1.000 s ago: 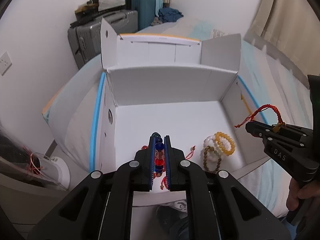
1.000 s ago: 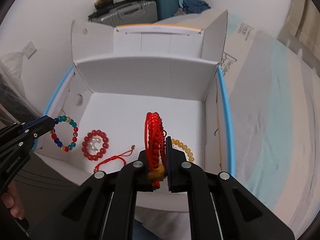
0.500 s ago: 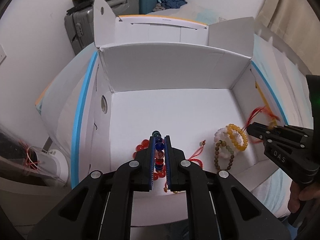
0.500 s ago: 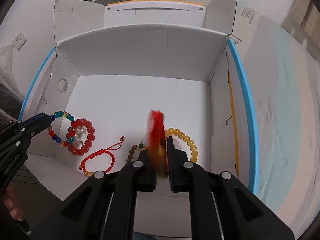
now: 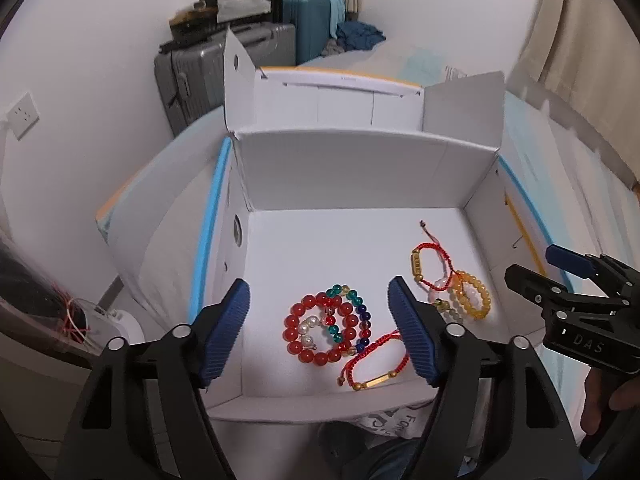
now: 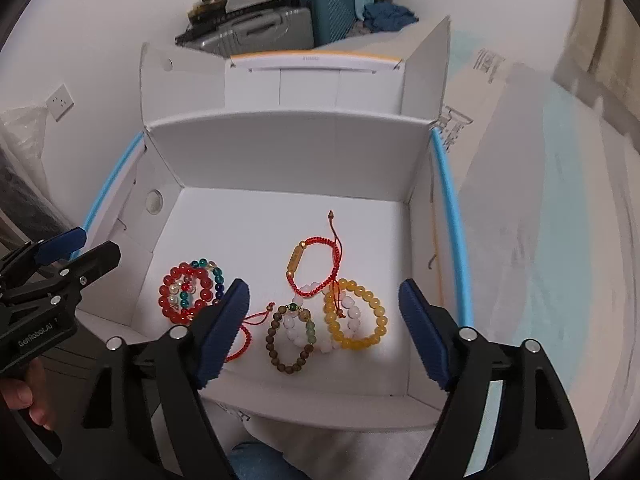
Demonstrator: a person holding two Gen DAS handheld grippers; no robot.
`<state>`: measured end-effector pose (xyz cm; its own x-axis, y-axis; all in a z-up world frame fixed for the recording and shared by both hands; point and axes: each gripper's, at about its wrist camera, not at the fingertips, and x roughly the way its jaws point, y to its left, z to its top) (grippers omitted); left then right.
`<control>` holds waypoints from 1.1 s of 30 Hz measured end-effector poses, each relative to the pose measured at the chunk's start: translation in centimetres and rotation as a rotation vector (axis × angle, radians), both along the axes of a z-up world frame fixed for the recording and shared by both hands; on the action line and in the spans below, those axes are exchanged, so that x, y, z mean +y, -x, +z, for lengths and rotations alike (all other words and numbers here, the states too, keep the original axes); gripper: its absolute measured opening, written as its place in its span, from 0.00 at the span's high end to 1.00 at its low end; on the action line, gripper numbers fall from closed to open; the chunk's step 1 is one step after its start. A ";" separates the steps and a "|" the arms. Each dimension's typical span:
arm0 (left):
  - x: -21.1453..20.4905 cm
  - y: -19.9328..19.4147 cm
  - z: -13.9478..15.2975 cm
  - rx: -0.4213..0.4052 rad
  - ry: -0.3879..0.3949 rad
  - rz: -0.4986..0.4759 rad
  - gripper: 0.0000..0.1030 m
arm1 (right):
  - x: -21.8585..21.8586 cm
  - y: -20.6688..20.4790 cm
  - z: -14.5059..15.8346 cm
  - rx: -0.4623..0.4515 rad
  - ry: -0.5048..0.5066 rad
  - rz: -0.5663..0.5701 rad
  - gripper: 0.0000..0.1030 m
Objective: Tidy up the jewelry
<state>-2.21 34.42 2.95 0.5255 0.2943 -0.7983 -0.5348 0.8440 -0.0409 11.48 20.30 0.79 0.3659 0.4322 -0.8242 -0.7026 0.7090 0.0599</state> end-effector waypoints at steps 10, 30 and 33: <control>-3.5 3.3 2.2 -0.068 -0.057 -0.039 0.06 | -4.2 3.9 1.6 -0.096 -0.053 -0.042 0.07; -7.2 7.0 0.5 -0.066 -0.054 -0.033 0.06 | -8.8 7.9 -1.1 -0.072 -0.068 -0.094 0.07; -7.2 7.1 0.5 -0.067 -0.057 -0.019 0.06 | -8.7 7.8 -1.1 -0.072 -0.066 -0.095 0.07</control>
